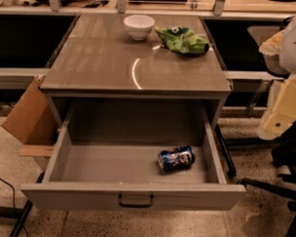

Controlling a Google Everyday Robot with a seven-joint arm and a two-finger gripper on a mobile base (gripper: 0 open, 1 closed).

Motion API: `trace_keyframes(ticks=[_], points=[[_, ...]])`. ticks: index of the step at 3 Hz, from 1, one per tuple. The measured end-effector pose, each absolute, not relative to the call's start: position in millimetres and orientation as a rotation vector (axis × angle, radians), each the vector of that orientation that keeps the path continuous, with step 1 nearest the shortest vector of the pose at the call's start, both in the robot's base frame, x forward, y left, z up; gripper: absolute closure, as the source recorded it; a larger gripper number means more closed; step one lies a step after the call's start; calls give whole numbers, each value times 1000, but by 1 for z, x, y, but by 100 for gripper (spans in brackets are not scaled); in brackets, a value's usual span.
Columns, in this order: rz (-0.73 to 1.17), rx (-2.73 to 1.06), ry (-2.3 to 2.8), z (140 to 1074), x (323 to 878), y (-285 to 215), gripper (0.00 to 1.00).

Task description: Pick pepsi can from top drawer and place on counter

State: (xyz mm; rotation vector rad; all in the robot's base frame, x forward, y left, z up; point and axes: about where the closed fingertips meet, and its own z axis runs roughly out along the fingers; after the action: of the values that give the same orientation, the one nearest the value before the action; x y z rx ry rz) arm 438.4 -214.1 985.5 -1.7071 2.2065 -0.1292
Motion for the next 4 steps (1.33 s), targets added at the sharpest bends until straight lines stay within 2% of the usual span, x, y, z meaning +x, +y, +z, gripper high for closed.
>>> trace_keyframes(ticks=[2, 4], points=[[-69, -1743, 2173, 962, 442, -205, 0], [161, -1840, 2116, 888, 442, -167, 0]])
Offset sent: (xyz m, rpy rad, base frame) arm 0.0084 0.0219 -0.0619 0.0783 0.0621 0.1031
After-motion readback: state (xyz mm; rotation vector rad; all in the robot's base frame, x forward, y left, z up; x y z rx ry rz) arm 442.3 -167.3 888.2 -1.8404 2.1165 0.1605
